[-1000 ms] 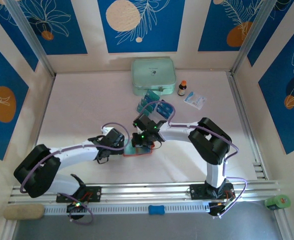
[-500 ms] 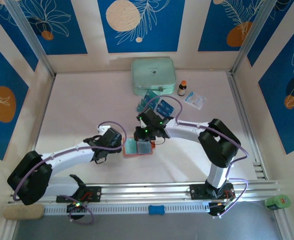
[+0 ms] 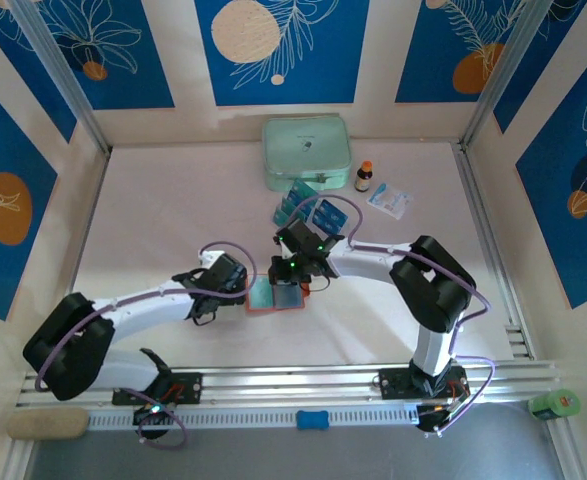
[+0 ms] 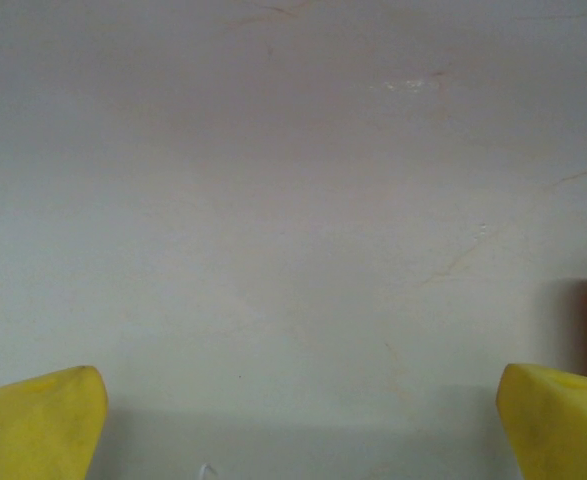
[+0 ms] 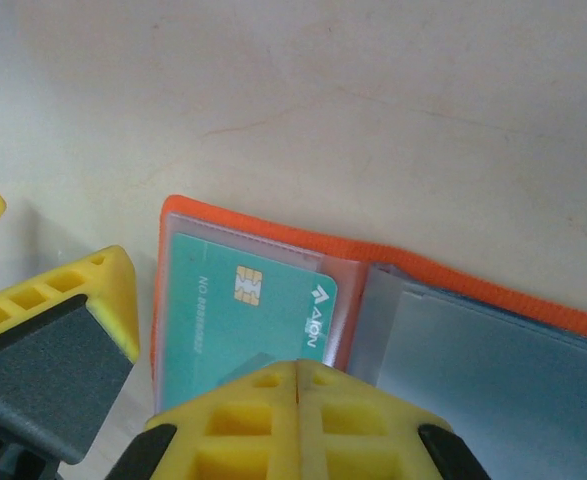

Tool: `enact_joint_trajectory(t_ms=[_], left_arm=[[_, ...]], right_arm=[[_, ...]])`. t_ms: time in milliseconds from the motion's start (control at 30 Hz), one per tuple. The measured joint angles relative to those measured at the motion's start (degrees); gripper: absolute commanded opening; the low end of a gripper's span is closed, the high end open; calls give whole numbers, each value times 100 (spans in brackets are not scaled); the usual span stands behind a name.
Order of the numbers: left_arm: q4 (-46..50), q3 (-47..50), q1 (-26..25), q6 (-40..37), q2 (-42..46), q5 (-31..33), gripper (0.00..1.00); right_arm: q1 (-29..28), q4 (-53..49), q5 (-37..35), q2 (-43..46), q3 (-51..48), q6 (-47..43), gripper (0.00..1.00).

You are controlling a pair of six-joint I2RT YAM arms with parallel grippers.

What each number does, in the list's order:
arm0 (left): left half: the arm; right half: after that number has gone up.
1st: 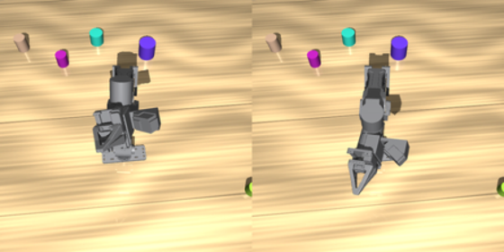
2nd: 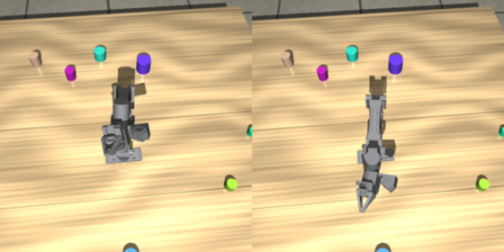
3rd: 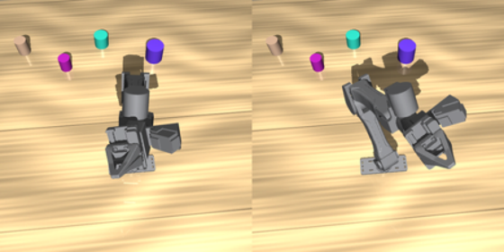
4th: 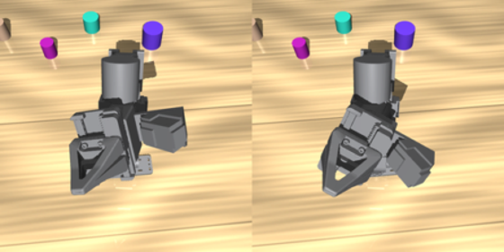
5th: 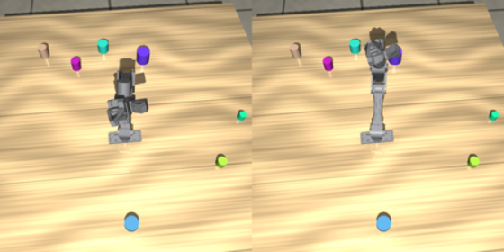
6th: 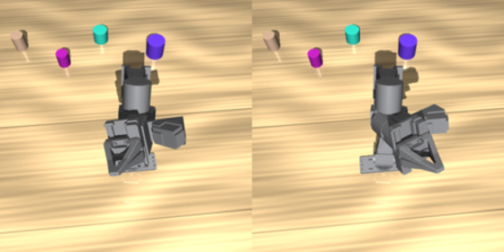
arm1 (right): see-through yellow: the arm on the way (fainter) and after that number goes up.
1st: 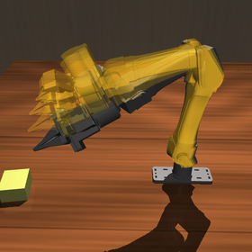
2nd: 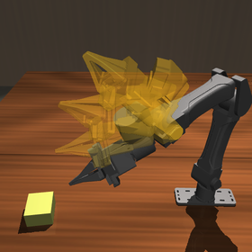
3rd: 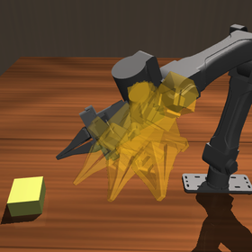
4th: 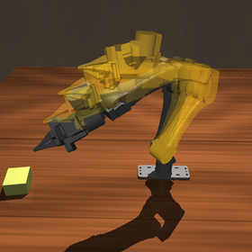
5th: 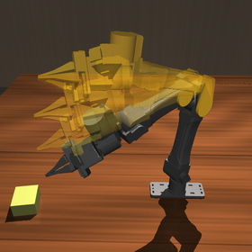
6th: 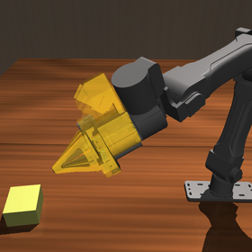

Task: Put the credit cards into the card holder
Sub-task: Insert the credit card into the card slot.

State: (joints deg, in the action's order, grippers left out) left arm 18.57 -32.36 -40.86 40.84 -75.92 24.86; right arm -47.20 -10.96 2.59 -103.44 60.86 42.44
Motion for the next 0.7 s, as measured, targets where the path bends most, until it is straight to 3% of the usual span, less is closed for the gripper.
enact_joint_trajectory(t_ms=[700], left_arm=[[-144, 0, 0, -42, -120, -83, 100]], right_arm=[[-160, 146, 96, -243, -74, 146, 3]])
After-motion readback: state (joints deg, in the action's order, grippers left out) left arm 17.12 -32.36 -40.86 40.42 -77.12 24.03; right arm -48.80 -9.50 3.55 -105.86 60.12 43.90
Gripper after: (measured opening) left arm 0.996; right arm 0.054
